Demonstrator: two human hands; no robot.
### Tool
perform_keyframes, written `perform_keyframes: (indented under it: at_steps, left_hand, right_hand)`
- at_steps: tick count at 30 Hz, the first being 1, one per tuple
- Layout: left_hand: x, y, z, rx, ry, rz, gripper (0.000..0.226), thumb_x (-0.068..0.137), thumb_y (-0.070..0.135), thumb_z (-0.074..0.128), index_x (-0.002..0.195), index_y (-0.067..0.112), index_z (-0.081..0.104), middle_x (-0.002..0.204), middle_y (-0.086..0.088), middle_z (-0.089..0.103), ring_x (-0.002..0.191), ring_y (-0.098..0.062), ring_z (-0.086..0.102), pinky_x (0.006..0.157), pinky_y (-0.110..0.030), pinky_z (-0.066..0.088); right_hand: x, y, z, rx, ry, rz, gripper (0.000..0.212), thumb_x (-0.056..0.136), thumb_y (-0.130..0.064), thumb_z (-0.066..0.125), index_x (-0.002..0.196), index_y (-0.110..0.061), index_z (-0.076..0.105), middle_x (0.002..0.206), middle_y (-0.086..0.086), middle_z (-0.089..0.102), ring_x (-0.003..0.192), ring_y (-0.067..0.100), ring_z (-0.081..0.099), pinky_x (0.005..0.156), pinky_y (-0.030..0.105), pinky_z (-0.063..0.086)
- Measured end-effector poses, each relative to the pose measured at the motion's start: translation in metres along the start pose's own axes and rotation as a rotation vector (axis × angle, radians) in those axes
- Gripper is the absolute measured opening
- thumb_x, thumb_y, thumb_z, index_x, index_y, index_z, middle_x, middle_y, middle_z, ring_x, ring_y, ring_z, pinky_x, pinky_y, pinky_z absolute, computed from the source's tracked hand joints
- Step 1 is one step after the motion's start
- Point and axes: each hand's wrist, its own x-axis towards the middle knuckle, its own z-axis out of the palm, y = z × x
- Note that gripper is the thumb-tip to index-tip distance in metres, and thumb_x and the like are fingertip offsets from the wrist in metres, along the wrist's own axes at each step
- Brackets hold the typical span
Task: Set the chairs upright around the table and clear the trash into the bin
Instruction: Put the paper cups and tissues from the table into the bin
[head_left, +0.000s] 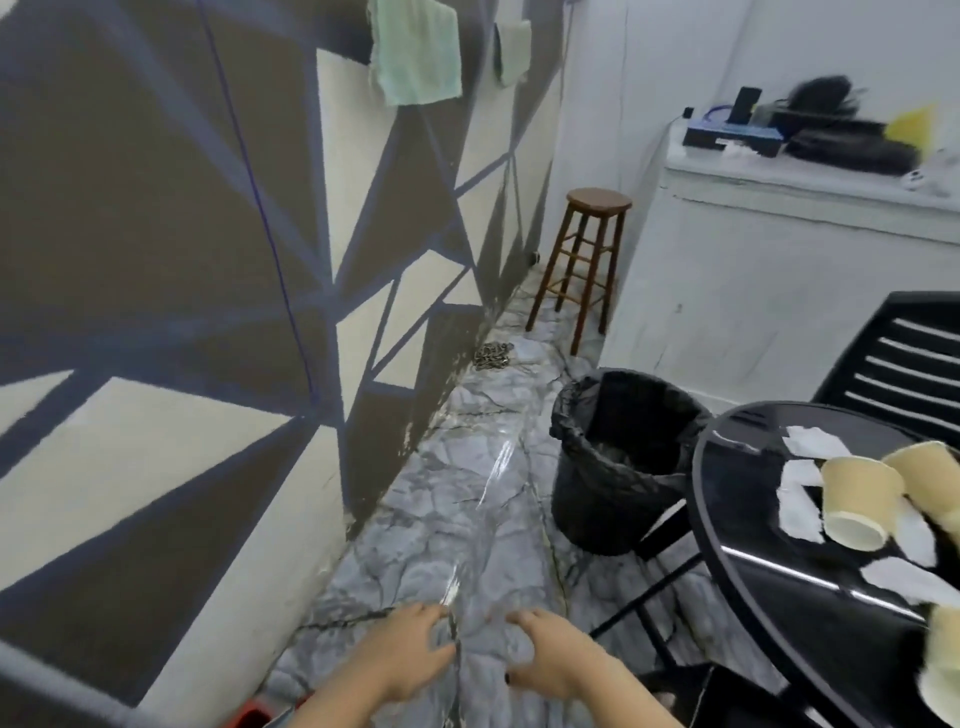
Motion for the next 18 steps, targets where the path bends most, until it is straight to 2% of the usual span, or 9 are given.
perform_keyframes:
  at_steps: [4, 6, 10, 14, 18]
  left_hand:
    - [0.059, 0.007, -0.032, 0.007, -0.079, 0.093, 0.067, 0.074, 0.057, 0.046, 0.135, 0.031, 0.04, 0.143, 0.005, 0.04, 0.129, -0.011, 0.041, 0.107, -0.03, 0.034]
    - [0.083, 0.012, -0.049, 0.087, -0.1, 0.151, 0.066, 0.077, 0.055, 0.044, 0.137, 0.029, 0.037, 0.145, 0.005, 0.038, 0.131, -0.013, 0.038, 0.108, -0.029, 0.032]
    - [0.124, 0.023, -0.076, 0.219, -0.142, 0.252, 0.061, 0.083, 0.051, 0.042, 0.139, 0.026, 0.036, 0.145, 0.0, 0.039, 0.133, -0.017, 0.035, 0.107, -0.028, 0.03]
    - [0.152, 0.041, -0.092, 0.277, -0.171, 0.362, 0.054, 0.089, 0.044, 0.045, 0.138, 0.021, 0.037, 0.144, -0.004, 0.039, 0.131, -0.018, 0.036, 0.106, -0.026, 0.029]
    - [0.178, 0.072, -0.102, 0.313, -0.258, 0.448, 0.055, 0.09, 0.046, 0.042, 0.14, 0.025, 0.033, 0.146, -0.001, 0.035, 0.132, -0.018, 0.034, 0.106, -0.029, 0.031]
  right_hand:
    - [0.017, 0.002, -0.029, 0.077, 0.026, 0.146, 0.071, 0.085, -0.044, 0.053, 0.145, -0.024, 0.021, 0.152, 0.006, 0.022, 0.137, 0.027, 0.027, 0.111, 0.04, 0.027]
    - [0.023, -0.001, -0.05, 0.112, 0.003, 0.177, 0.069, 0.088, -0.043, 0.051, 0.146, -0.024, 0.019, 0.152, 0.007, 0.021, 0.138, 0.027, 0.025, 0.11, 0.041, 0.027]
    - [0.041, 0.005, -0.071, 0.152, 0.095, 0.235, 0.072, 0.082, -0.045, 0.058, 0.143, -0.026, 0.025, 0.145, 0.006, 0.032, 0.132, 0.026, 0.033, 0.106, 0.043, 0.034]
    - [0.044, 0.013, -0.086, 0.191, 0.165, 0.31, 0.072, 0.081, -0.048, 0.057, 0.142, -0.026, 0.026, 0.145, 0.004, 0.033, 0.131, 0.026, 0.034, 0.106, 0.043, 0.035]
    - [0.036, 0.032, -0.1, 0.251, 0.212, 0.363, 0.069, 0.085, -0.044, 0.055, 0.143, -0.025, 0.024, 0.146, 0.004, 0.032, 0.132, 0.025, 0.033, 0.106, 0.041, 0.035]
